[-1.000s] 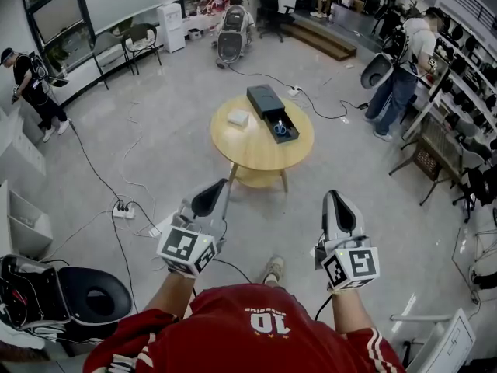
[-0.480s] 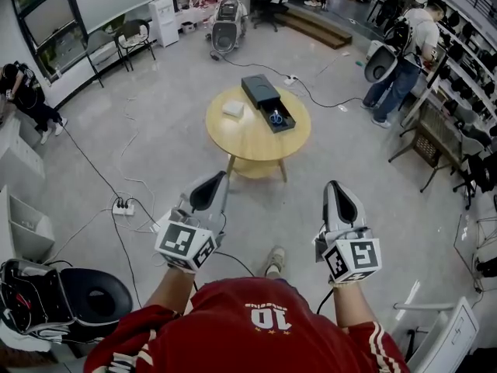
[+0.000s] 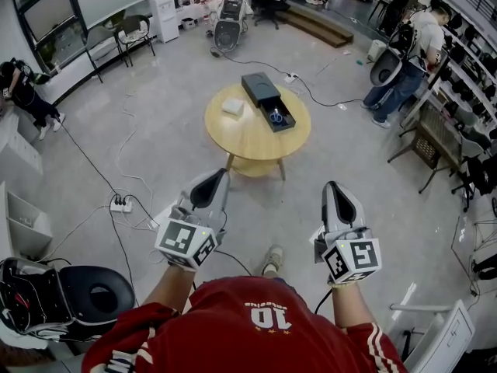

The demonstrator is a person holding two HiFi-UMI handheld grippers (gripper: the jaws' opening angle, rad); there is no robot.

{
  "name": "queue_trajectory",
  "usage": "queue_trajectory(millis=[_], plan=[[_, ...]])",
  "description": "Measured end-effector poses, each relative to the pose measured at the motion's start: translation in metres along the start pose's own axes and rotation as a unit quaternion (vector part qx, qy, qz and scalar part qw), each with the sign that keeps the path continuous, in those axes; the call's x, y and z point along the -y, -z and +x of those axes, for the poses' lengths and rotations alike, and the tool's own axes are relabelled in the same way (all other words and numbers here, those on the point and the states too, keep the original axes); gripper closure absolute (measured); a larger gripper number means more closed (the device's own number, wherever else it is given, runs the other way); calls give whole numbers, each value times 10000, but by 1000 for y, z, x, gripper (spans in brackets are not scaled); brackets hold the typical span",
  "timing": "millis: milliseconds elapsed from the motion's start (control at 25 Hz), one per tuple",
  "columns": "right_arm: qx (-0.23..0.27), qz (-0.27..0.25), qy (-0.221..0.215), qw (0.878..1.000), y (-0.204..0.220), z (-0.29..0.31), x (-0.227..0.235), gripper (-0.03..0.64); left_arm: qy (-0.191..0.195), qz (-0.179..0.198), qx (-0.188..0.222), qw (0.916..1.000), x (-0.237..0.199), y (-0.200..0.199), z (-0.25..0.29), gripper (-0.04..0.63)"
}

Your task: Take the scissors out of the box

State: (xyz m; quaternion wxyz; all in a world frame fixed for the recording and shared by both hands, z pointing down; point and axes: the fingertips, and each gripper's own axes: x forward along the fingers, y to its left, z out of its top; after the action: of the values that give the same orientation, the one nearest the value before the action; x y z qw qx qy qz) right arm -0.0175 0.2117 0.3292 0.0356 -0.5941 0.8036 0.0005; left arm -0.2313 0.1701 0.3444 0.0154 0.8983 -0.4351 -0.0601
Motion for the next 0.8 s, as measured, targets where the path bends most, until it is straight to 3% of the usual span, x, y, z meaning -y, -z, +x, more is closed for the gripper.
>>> queue_trajectory(millis=[800], plan=[[-254,112,-172,9995,7,74,68,627,38,-86,-128,9999,-18,8,99,592]])
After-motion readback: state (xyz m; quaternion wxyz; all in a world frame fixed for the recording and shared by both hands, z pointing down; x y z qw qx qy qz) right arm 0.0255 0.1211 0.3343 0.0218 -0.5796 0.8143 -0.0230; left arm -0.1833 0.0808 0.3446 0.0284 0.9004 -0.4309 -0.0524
